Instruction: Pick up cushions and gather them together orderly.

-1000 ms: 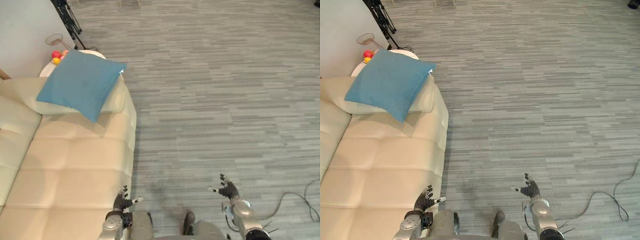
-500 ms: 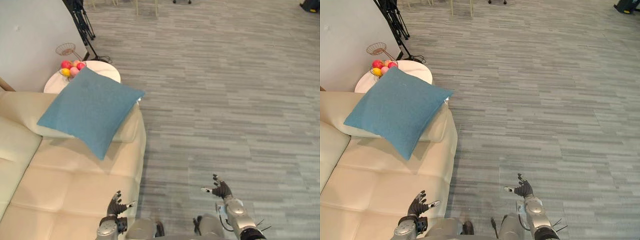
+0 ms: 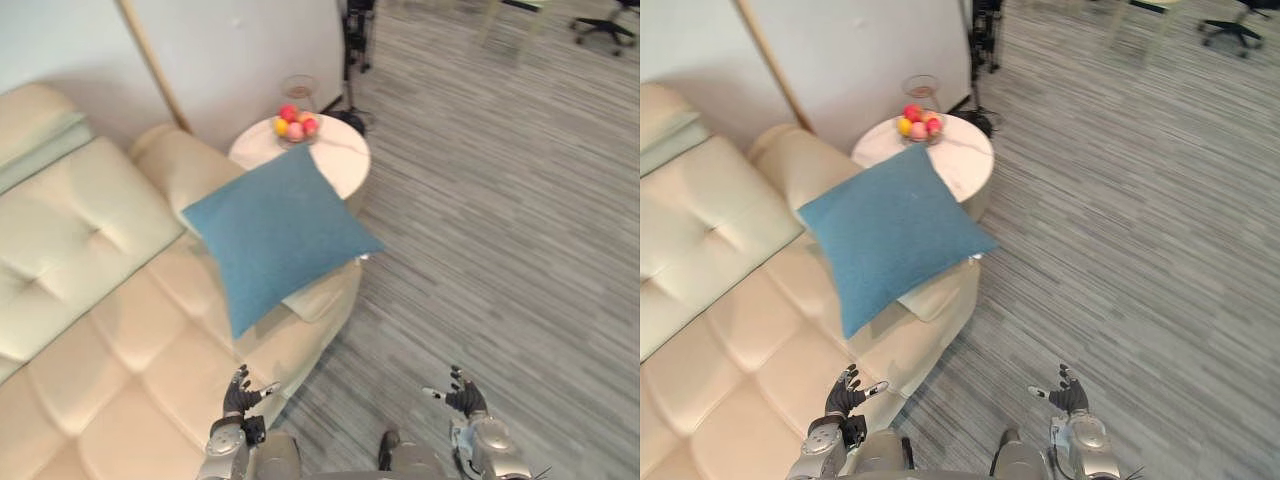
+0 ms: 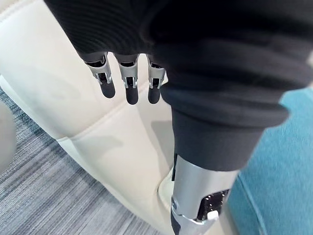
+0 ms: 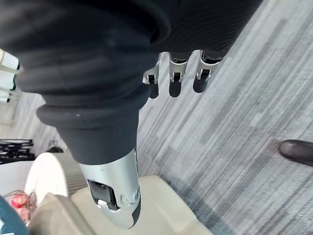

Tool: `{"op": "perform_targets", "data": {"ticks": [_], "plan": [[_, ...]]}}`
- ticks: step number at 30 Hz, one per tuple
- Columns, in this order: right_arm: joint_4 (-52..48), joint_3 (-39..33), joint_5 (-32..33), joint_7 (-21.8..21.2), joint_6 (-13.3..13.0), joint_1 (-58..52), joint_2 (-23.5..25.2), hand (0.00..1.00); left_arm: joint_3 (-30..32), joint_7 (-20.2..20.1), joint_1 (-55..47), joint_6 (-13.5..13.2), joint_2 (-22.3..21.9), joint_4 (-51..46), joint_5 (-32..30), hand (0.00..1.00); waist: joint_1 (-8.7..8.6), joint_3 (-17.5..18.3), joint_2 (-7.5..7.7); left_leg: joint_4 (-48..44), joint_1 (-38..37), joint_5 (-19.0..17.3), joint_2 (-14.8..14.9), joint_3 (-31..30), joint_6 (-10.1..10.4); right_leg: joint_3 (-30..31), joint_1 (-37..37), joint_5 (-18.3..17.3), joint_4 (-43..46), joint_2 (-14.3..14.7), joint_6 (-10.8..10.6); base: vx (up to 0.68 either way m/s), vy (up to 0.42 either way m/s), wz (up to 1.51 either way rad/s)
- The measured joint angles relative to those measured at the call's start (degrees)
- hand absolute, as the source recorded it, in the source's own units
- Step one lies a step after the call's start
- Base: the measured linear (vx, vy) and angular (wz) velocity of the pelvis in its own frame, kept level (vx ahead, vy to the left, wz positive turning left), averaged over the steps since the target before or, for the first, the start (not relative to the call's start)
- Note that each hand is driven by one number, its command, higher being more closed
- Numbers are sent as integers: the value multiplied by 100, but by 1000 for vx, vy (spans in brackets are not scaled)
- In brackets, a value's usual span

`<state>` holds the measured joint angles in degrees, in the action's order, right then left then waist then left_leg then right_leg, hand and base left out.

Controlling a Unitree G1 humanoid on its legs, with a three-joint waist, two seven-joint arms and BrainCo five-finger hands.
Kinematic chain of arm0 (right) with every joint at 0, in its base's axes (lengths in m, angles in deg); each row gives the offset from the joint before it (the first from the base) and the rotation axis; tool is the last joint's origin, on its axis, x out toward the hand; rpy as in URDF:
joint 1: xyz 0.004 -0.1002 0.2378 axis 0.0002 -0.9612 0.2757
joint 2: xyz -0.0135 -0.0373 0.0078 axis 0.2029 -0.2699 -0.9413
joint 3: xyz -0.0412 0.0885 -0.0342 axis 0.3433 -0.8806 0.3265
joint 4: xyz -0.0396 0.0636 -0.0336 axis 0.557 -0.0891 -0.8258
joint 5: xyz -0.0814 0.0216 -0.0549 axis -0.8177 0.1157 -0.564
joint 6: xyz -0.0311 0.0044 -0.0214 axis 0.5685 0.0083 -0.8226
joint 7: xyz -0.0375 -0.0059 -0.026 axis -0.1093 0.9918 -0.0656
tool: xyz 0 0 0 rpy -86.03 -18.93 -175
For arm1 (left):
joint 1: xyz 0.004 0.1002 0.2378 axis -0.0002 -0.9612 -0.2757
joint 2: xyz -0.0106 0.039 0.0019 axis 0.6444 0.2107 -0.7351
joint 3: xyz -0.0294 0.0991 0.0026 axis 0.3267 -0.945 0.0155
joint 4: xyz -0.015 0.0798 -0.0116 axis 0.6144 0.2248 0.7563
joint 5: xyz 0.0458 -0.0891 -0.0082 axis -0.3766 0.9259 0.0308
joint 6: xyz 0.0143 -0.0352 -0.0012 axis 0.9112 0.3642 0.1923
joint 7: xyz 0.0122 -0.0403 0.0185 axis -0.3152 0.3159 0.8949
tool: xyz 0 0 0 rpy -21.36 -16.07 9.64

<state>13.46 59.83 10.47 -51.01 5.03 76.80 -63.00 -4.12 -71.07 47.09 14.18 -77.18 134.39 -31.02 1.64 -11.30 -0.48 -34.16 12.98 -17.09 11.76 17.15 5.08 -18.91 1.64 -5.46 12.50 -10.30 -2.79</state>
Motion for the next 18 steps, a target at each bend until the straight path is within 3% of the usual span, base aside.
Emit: {"op": "perform_targets", "data": {"ticks": [1, 2, 3, 4, 7, 9, 10, 12, 13, 15, 16, 17, 18], "plan": [[-3, -5, 28, 7, -20, -2, -32, 0, -71, 0, 2, 0, 13, -13, 0, 0, -7, 25, -86, 471, 94, 292, 23, 266, -47, -153, -42, -60, -27, 0, -105, 132, 93, 81], [5, -39, 32, 10, -18, -20, -87, 0, -125, 2, 0, 0, 13, -17, 0, 0, -27, 77, -187, 823, 154, 739, 59, 471, -232, -266, -68, -147, -43, 41, -240, 159, 113, 80], [92, -86, 33, 18, 13, 0, -38, 0, -208, 3, 33, 17, 96, 14, -1, 0, -45, 86, -160, 847, 162, 657, 3, 719, -504, -372, -159, -259, -92, -14, -413, 181, 142, 69], [95, -60, 35, 8, 31, 0, 92, 0, -218, 3, 33, 14, 178, -50, -1, 0, 90, 112, 20, 1049, 96, 697, -219, 806, -531, -400, -168, -234, -204, -155, -453, 174, 129, 47], [166, -76, 25, 22, 46, 63, 130, 0, -197, 1, -114, 21, 232, -62, -3, 0, 96, 108, 68, 1124, -77, 458, -439, 724, -734, -317, -155, -284, 281, -421, -553, 166, 143, 24], [208, -102, -41, 34, 43, 42, 124, 0, -266, -28, -255, 20, 273, -58, -6, 0, 39, 126, 119, 1490, -622, 370, -766, 527, -787, 39, 451, -165, 2283, -952, -563, 193, 157, 37], [208, -108, -44, 36, 43, 24, 128, 0, -277, -36, -246, 21, 287, -57, -7, 0, 31, 133, 129, 1513, -651, 364, -796, 472, -796, 125, 524, -187, 2494, -974, -570, 201, 75, 64], [209, -113, -56, 40, 44, -50, 165, 0, -283, -92, -278, 22, 417, -56, -57, 0, -109, 177, 198, 1618, -812, 359, -855, 243, -814, 542, 841, -550, 3060, -840, -548, 176, -4, 72], [205, -117, -89, 54, 43, -51, 163, 0, -281, -103, -254, 18, 469, -60, -97, 0, -126, 152, 143, 1692, -912, 366, -853, 117, -804, 708, 1046, -733, 2887, -601, -593, 198, -53, 56], [83, -180, -92, 74, 42, -51, 160, 0, -275, -103, -224, 20, 509, -59, -114, 0, -142, 186, 192, 1756, -996, 393, -844, -26, -757, 908, 1214, -817, 2465, -368, -619, 196, -85, 46], [-24, -250, -90, 120, 35, -60, 156, 0, -274, -100, -224, 16, 538, -59, -119, 0, -193, 147, 110, 1813, -1046, 434, -826, -148, -688, 1159, 1274, -813, 1958, -174, -617, 232, -174, 61], [-181, -326, -87, 134, 37, -65, 156, 0, -279, -99, -228, 12, 594, -62, -124, 0, -250, 193, 202, 1814, -1107, 457, -846, -209, -568, 1429, 1254, -546, 1194, 10, -524, 196, -153, 56], [-269, -346, -85, 141, 29, -110, 156, 0, -278, -99, -237, 7, 656, -66, -128, 0, -241, 220, 250, 1813, -1129, 451, -889, -226, -530, 1463, 1240, -242, 937, 15, -440, 196, -183, 42]]}}
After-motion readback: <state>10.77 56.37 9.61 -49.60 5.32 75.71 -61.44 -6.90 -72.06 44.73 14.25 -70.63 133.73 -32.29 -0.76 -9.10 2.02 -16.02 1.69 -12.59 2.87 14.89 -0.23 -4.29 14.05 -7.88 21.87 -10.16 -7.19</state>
